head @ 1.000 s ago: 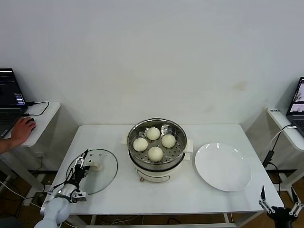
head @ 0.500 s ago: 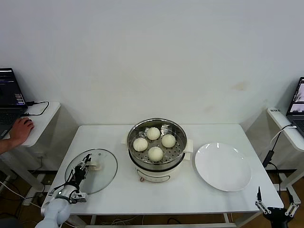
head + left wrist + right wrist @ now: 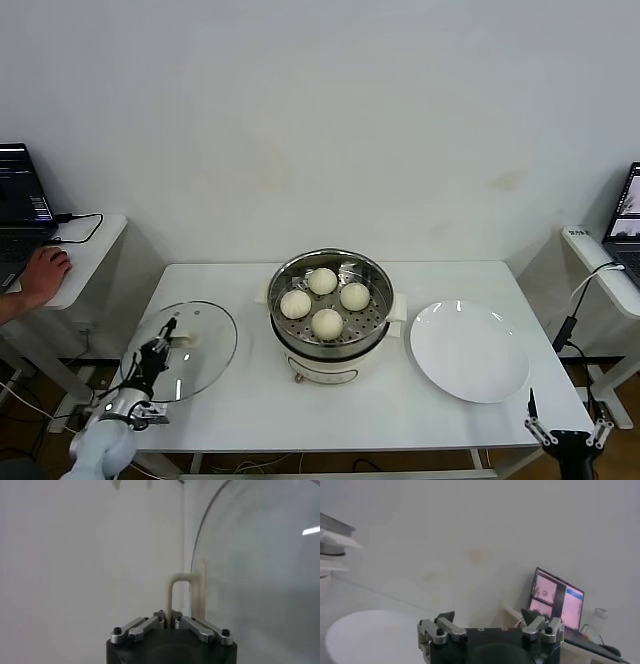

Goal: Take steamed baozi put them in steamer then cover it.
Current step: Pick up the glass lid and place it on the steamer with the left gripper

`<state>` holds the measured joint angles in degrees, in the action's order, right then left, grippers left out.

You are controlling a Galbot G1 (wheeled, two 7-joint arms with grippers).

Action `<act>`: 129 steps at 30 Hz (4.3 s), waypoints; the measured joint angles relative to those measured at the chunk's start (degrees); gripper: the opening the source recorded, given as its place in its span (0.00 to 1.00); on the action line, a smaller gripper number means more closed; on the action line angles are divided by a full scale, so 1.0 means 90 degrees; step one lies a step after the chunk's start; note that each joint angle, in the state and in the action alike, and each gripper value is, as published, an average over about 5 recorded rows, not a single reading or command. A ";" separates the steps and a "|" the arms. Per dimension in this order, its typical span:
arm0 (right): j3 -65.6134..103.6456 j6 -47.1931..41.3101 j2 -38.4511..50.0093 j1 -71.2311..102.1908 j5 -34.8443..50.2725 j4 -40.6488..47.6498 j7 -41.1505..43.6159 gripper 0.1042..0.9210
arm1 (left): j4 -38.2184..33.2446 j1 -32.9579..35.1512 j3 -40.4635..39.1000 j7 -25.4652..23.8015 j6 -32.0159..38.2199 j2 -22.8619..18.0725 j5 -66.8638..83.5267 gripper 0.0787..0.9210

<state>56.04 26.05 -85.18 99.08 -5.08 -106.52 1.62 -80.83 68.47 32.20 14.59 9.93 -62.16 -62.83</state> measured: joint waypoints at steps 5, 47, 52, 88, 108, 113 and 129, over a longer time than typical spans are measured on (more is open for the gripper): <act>-0.0113 0.0010 0.0031 -0.0056 -0.0045 0.0022 0.0066 0.88 | -0.0995 0.0334 0.0143 -0.0310 -0.0596 0.0236 0.0418 0.07; -0.0978 0.0179 -0.0415 -0.0791 -0.1151 0.1138 -0.0488 0.88 | -0.2481 -0.2488 -0.3969 -0.3485 -0.4345 -0.1056 -0.0992 0.07; -0.1032 0.0172 -0.0459 -0.0799 -0.1197 0.1170 -0.0499 0.88 | -0.2284 -0.2564 -0.4109 -0.3648 -0.4394 -0.1500 -0.1411 0.07; -0.1166 0.0230 -0.0450 -0.0796 -0.1239 0.1324 -0.0492 0.88 | -0.1457 -0.2559 -0.4184 -0.3641 -0.4228 -0.2437 -0.2203 0.07; -0.1208 0.0239 -0.0399 -0.0787 -0.1249 0.1342 -0.0466 0.88 | -0.1787 -0.2259 -0.4110 -0.3397 -0.4225 -0.2394 -0.1951 0.48; -0.1199 0.0239 -0.0370 -0.0786 -0.1246 0.1348 -0.0463 0.88 | -0.2222 -0.2002 -0.4038 -0.3268 -0.4207 -0.2252 -0.1756 0.64; -0.1255 0.0268 -0.0149 -0.0653 -0.1131 0.1250 -0.0411 0.88 | -0.4133 0.0445 -0.2688 -0.1367 -0.2606 -0.1543 0.2008 0.88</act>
<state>44.74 28.46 -86.52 93.20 -15.26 -95.27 -2.08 -118.02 72.48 8.01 2.29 -13.53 -76.05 -44.76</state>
